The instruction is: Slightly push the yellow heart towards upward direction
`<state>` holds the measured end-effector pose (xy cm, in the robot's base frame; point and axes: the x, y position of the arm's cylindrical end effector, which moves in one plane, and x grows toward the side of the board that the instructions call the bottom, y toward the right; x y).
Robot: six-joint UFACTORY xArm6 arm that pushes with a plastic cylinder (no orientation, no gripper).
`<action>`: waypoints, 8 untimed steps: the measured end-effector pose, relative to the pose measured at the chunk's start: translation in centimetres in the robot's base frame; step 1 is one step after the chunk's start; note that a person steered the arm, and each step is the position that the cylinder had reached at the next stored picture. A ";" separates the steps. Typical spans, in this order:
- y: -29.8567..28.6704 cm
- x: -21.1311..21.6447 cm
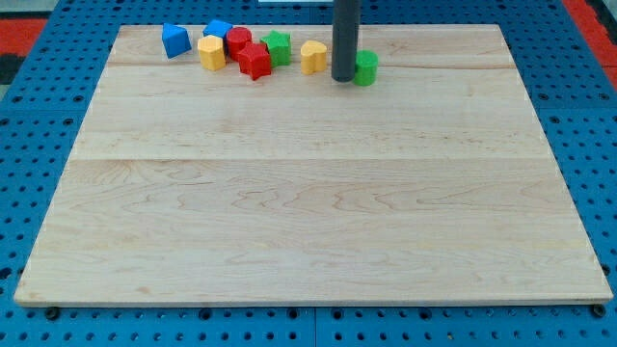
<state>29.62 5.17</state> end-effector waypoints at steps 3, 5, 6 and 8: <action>-5.6 0.3; -9.1 0.3; -9.0 0.2; -5.2 -0.6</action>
<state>29.02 -0.05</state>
